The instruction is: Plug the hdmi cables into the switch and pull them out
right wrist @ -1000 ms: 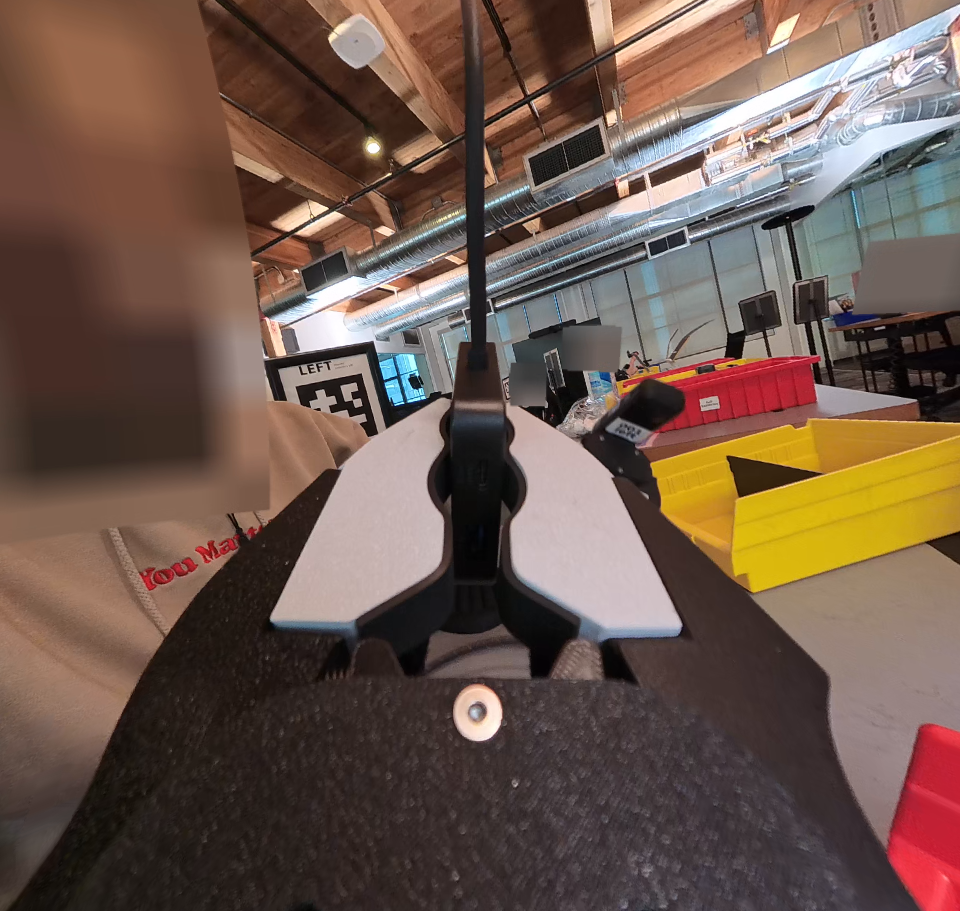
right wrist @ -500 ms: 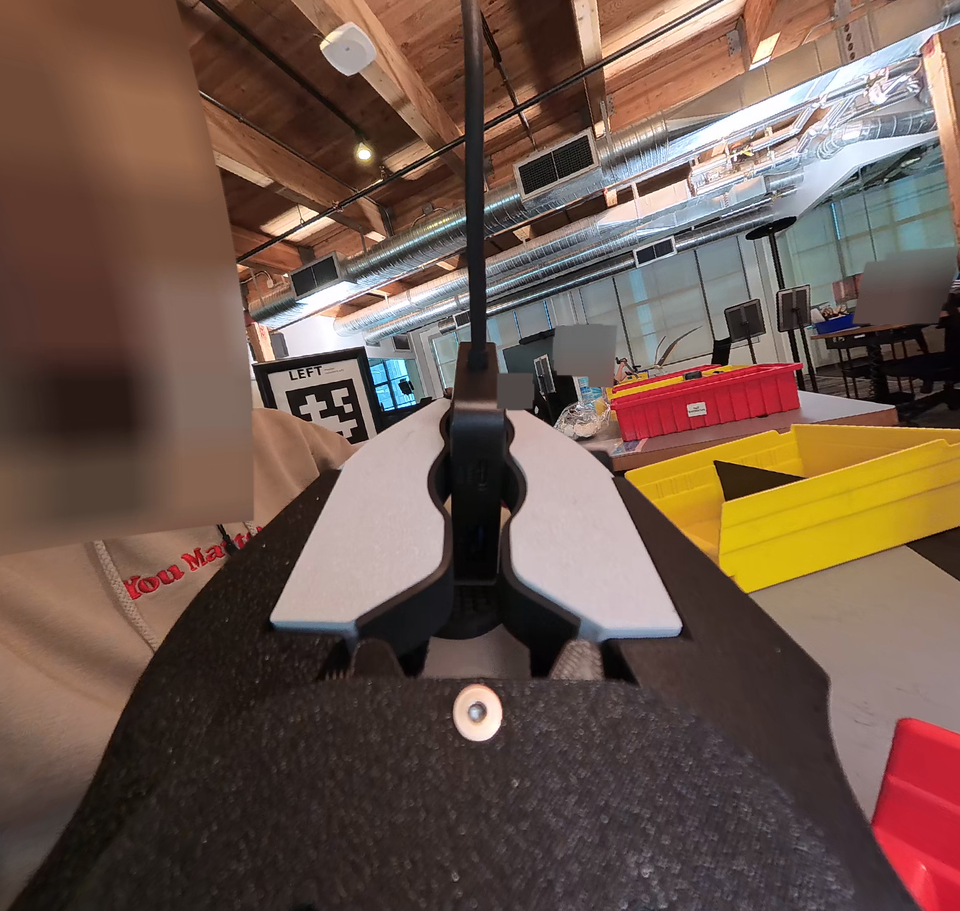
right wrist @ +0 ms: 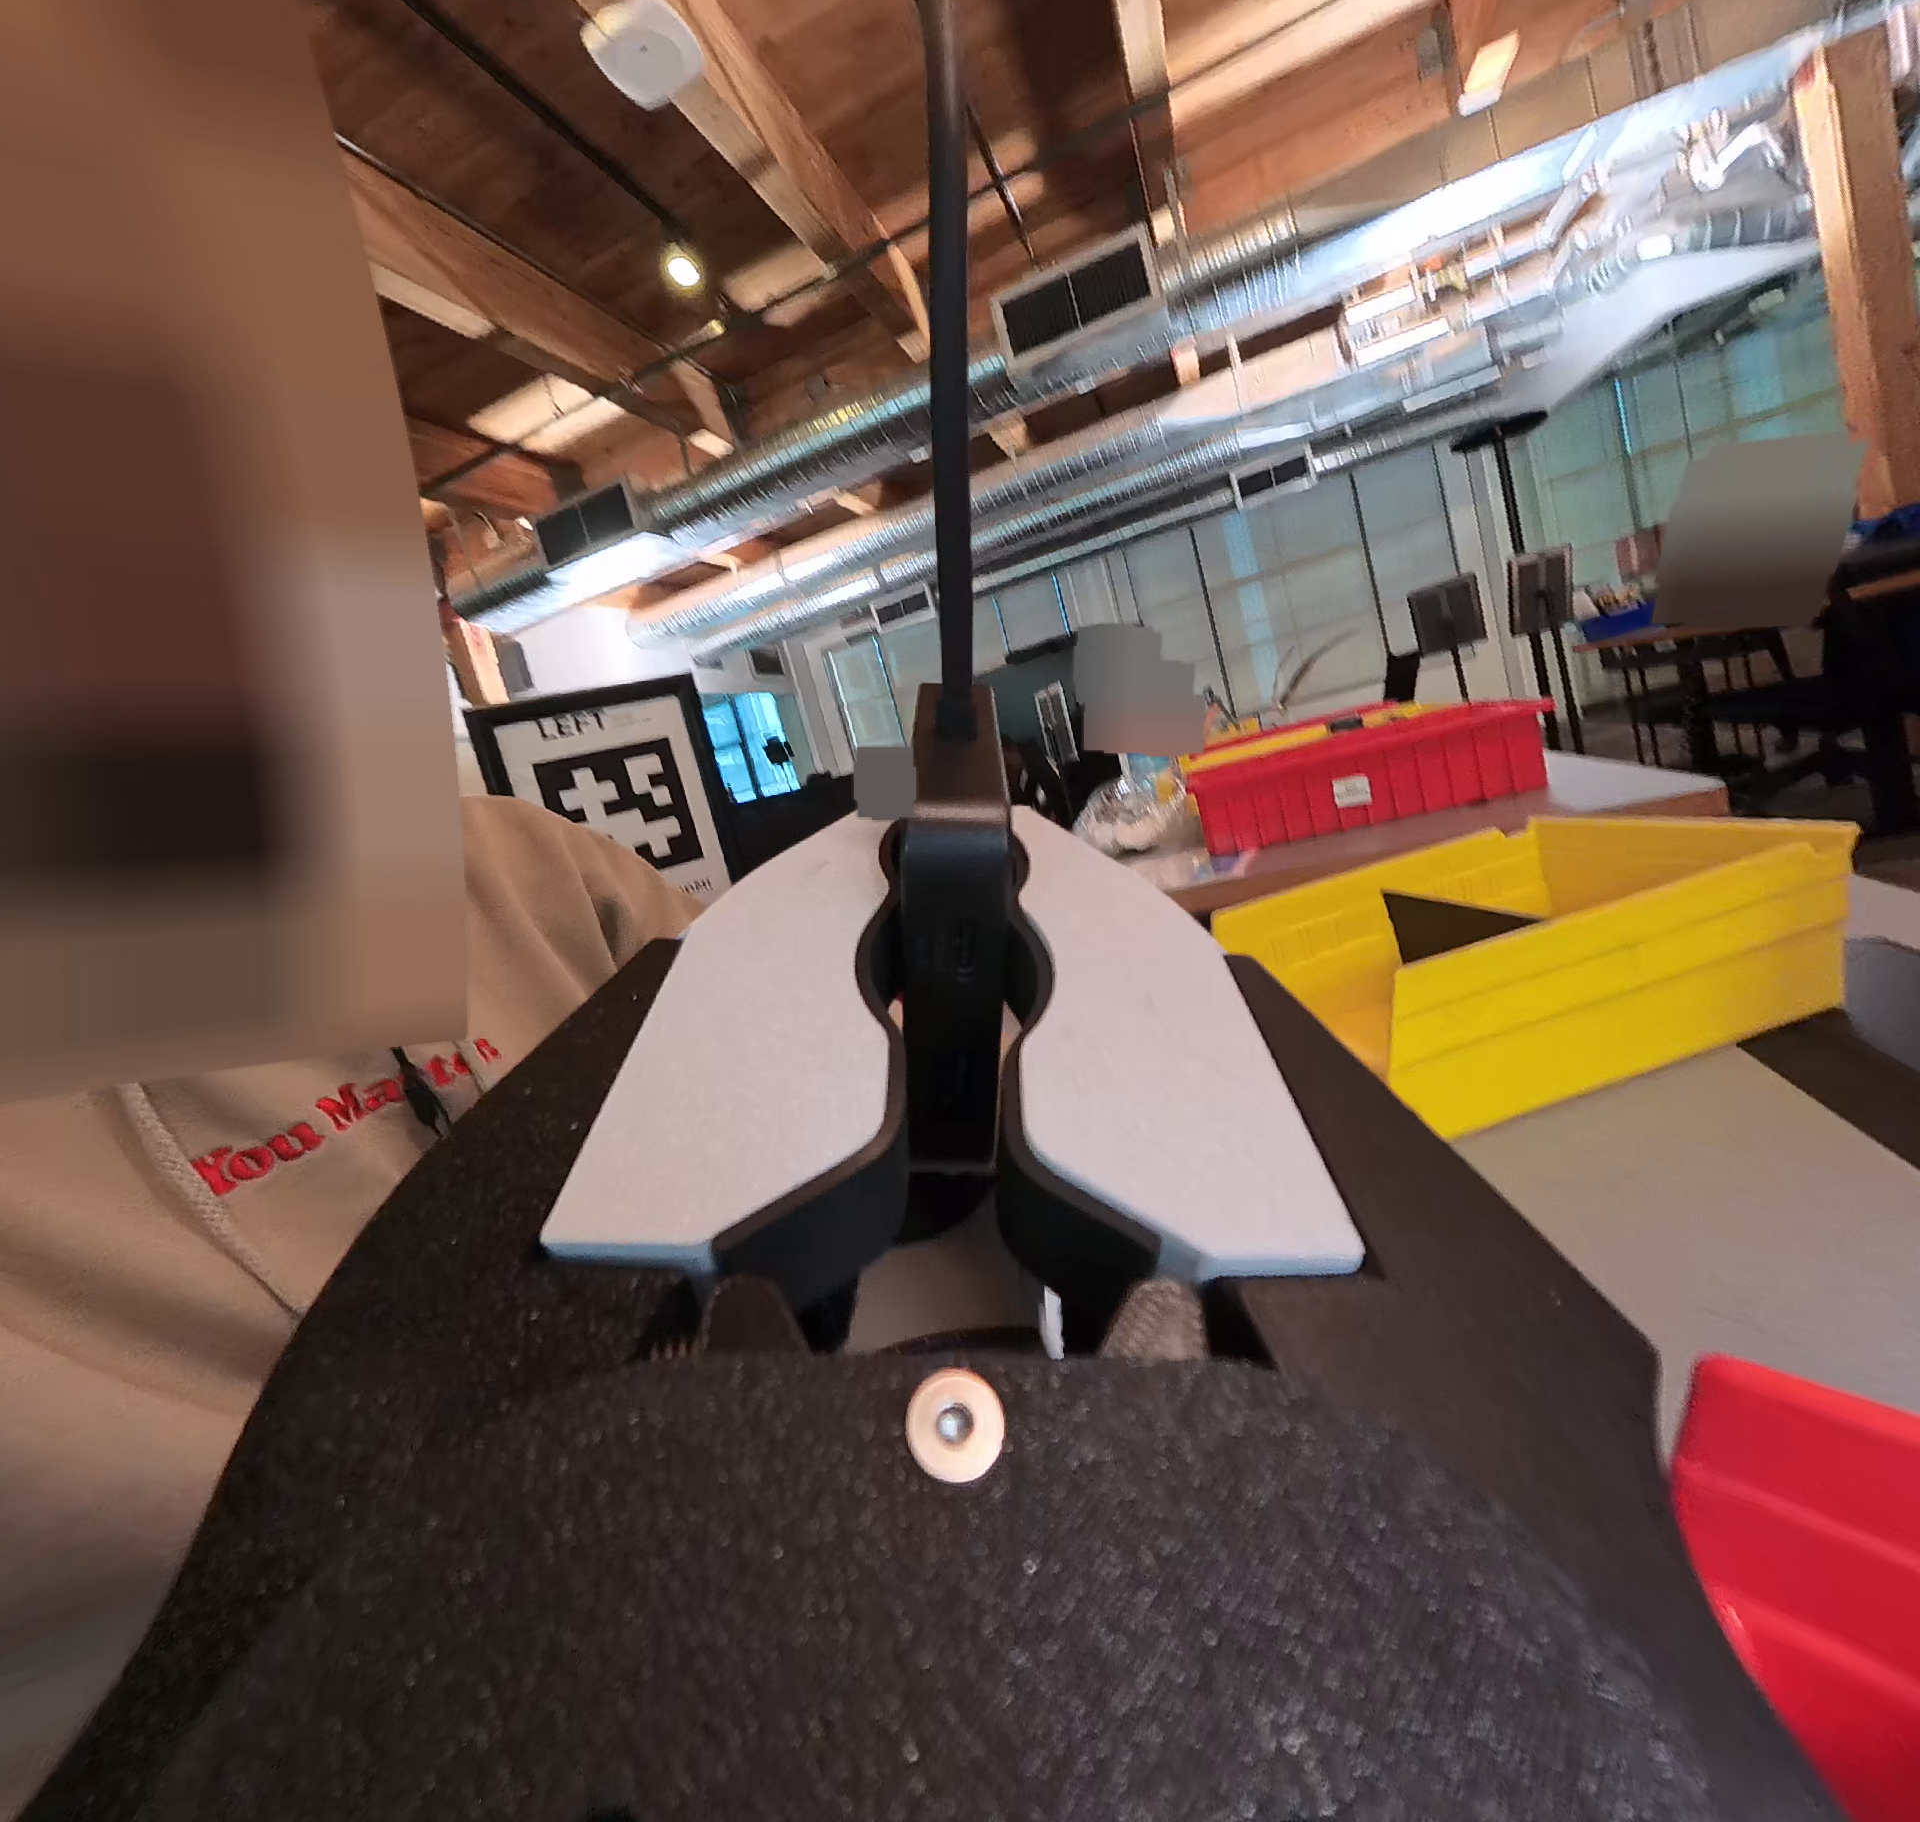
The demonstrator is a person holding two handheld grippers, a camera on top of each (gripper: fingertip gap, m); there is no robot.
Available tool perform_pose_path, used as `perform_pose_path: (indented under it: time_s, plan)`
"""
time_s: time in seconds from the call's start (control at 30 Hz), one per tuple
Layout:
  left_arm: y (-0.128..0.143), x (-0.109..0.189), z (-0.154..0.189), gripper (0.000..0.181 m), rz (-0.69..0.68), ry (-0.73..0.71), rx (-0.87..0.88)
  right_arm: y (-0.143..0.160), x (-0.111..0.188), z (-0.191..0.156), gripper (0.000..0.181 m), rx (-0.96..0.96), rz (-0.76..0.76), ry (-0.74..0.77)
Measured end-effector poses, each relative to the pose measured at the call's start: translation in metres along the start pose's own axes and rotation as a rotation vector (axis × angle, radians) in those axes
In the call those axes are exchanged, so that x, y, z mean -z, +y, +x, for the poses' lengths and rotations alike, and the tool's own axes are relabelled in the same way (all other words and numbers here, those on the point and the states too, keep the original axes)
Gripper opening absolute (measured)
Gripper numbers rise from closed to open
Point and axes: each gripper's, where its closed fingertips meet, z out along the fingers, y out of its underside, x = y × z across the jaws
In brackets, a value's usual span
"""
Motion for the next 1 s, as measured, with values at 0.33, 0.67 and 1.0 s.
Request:
perform_pose_path:
  time_s: [0.33, 0.67, 1.0]
  plan:
    - [-0.048, 0.084, 0.020, 0.010, 0.084, 0.186, 0.145, 0.041, -0.015, 0.021, 0.013, -0.069, -0.192, 0.090]
    - [-0.019, 0.086, 0.022, 0.010, -0.021, 0.207, 0.145, 0.111, -0.030, 0.039, 0.013, -0.064, -0.491, 0.171]
    - [-0.003, 0.080, 0.016, 0.010, -0.093, 0.244, 0.195, 0.132, -0.030, 0.045, 0.013, 0.014, -0.609, 0.204]
